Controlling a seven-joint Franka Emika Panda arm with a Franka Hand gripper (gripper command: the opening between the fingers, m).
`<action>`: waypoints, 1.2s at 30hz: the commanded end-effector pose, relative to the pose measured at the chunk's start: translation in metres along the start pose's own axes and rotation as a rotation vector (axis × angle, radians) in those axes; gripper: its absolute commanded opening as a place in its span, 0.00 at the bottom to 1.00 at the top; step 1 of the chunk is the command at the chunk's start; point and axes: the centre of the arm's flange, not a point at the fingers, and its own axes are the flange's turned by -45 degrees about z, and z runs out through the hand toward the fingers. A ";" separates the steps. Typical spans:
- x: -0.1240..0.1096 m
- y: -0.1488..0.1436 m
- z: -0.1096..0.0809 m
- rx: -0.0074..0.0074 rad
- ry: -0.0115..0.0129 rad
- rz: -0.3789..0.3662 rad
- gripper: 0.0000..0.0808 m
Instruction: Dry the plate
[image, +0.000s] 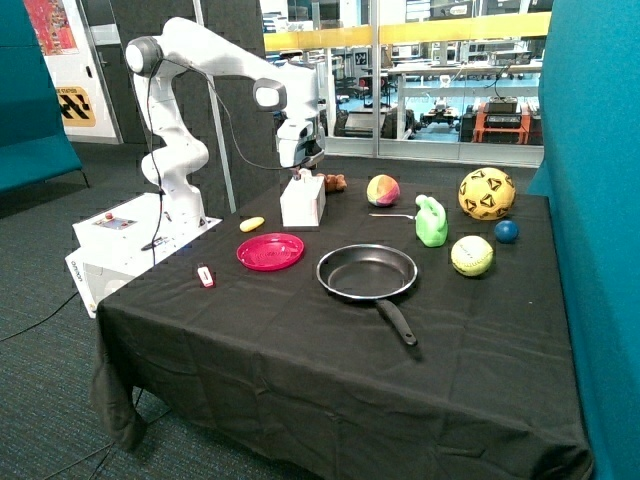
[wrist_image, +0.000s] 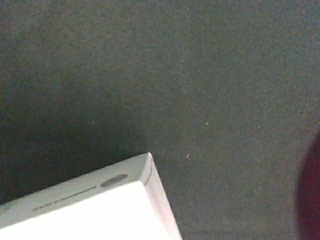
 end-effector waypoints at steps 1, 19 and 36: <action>-0.004 -0.001 0.001 -0.0083 0.0113 -0.222 1.00; -0.023 -0.077 0.009 -0.0096 0.0103 -0.457 0.38; -0.049 -0.149 -0.001 -0.0108 0.0093 -0.682 0.40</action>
